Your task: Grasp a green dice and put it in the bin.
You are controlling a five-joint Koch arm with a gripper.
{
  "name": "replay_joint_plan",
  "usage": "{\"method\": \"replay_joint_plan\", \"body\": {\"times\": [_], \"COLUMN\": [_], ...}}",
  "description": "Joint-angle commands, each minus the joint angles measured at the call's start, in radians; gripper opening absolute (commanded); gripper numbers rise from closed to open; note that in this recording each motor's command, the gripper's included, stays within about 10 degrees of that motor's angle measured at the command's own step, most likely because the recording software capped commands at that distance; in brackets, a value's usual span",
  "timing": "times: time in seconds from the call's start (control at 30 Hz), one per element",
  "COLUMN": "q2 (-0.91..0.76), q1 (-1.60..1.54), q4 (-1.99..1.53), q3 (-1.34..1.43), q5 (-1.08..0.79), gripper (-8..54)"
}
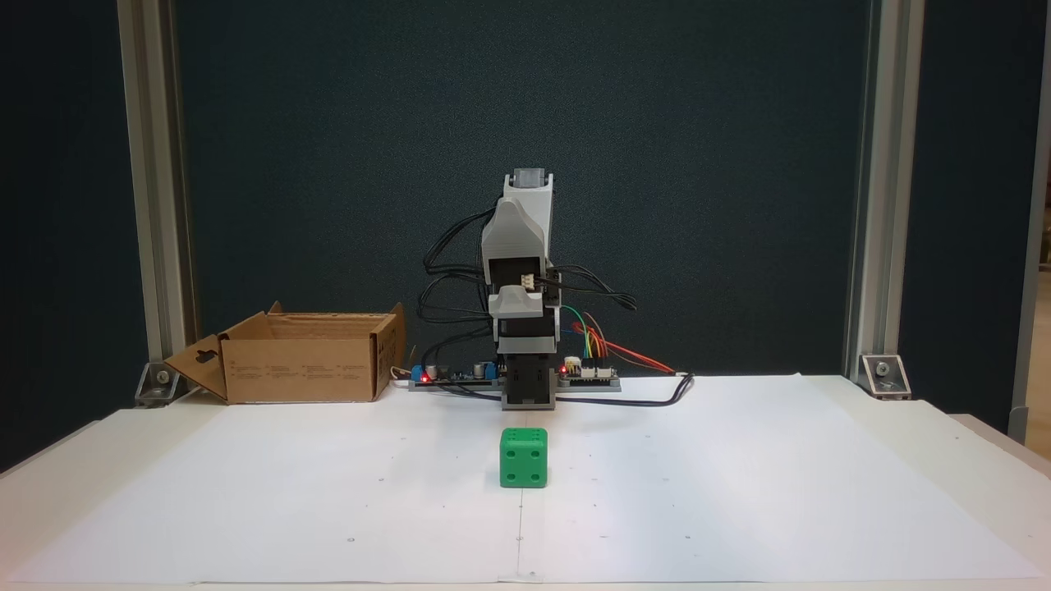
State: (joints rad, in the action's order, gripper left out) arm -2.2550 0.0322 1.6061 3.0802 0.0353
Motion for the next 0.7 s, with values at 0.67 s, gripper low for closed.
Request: {"method": "replay_joint_plan", "body": {"times": [0.67], "q2": [-0.109], "q1": [-0.064], "q4": [-0.548], "q3": [-0.186], "q5": [-0.083], "gripper": [41.6]}}
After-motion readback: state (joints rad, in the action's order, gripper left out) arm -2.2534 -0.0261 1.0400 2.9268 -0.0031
